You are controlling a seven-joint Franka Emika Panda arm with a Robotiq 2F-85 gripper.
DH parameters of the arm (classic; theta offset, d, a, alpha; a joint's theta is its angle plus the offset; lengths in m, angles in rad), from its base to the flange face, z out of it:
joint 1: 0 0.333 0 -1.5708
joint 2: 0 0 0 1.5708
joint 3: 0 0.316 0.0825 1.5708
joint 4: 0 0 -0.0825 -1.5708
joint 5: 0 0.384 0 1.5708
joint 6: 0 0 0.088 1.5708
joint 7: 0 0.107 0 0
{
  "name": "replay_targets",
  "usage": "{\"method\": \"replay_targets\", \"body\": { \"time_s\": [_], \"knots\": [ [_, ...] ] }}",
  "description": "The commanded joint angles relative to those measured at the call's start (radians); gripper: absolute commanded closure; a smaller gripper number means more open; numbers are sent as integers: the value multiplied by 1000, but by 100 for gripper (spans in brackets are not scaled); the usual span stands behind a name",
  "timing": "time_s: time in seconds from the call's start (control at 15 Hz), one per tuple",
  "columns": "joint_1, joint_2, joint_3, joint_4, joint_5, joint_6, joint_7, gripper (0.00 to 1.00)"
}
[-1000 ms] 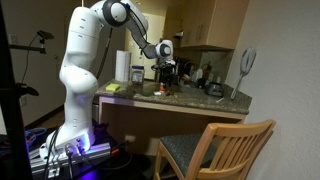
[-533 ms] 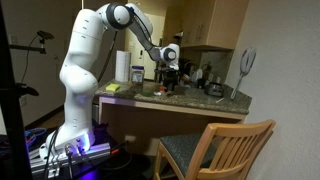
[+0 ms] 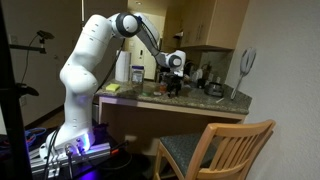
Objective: Pick up the keys and put them in between the ear pods and the green object
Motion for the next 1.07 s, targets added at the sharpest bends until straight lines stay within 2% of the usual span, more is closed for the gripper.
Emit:
{"method": "replay_targets", "body": {
  "time_s": [0.0, 0.33, 0.47, 0.8, 0.93, 1.0],
  "knots": [
    [-16, 13, 18, -10, 92, 19, -95, 0],
    [14, 70, 15, 31, 125, 13, -86, 0],
    [37, 76, 2, 58, 86, 1, -42, 0],
    [140, 7, -59, 31, -191, -2, 212, 0],
    [140, 5, -44, 32, -234, 8, 215, 0],
    [125, 21, -31, 43, -205, -1, 210, 0]
  ]
}}
